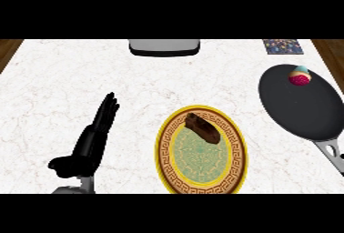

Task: Pick the cupcake from the plate and place it in the pan

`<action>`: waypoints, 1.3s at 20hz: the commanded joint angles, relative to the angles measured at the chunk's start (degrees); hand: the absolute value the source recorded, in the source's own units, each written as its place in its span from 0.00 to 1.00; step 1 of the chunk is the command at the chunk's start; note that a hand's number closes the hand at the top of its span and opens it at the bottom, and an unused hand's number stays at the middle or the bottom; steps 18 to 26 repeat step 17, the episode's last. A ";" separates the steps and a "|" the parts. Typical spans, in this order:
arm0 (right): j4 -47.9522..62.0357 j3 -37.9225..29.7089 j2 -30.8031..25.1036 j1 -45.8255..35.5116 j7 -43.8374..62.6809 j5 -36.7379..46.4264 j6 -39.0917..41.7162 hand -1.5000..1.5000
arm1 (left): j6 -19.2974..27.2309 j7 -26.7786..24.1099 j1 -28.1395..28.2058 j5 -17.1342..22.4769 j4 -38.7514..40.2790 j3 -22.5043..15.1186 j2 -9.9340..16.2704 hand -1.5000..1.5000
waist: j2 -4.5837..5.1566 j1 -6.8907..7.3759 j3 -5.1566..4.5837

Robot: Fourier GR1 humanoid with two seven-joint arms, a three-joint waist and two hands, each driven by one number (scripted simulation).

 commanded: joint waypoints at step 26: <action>-6.16 3.59 0.91 6.20 -1.29 4.20 -9.41 0.00 | -1.82 3.01 -2.87 -0.65 0.65 1.87 -1.75 0.50 | 0.11 0.25 0.03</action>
